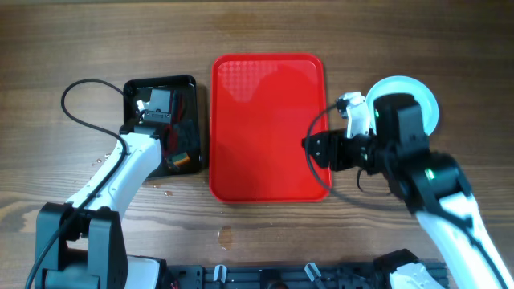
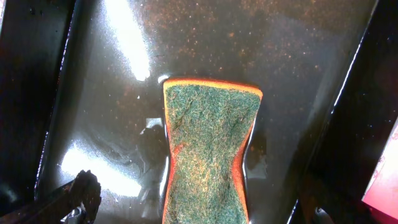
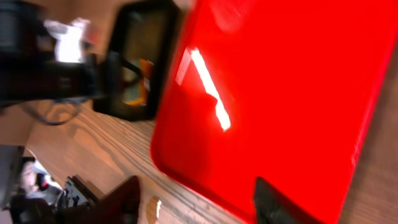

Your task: Clean dirty plates on tray and stack at the side

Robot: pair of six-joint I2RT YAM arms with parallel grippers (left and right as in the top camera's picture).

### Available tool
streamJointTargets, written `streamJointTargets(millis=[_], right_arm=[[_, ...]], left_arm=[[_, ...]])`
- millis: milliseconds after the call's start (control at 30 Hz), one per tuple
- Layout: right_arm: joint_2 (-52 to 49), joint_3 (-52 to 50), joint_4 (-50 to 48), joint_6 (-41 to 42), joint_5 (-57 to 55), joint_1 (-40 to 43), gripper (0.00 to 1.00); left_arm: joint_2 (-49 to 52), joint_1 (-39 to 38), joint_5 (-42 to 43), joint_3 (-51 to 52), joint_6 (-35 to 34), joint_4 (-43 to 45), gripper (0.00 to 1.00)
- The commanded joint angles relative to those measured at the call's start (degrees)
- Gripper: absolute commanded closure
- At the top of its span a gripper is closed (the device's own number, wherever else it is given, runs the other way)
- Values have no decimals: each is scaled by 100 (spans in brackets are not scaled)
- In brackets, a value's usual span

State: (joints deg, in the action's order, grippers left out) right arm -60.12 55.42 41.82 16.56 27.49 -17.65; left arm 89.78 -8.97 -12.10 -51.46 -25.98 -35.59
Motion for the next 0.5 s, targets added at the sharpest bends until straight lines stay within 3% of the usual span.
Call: streamJointTargets(millis=[0,167,400,467], right_arm=[[955,79,-205,168,-269,-262,0],[1690,76,-24,570,-302,-264,0],[2555,103,-118,-1226,-977,-264,0],[2927,81,-17,-1401,-1270,-264,1]], left_arm=[[-9,24,7,-9,26,9,0],[-9,24,7,-9,26,9,0],[-9,24,7,-9,28,9,0],[-9,24,7,-9,28,9,0]])
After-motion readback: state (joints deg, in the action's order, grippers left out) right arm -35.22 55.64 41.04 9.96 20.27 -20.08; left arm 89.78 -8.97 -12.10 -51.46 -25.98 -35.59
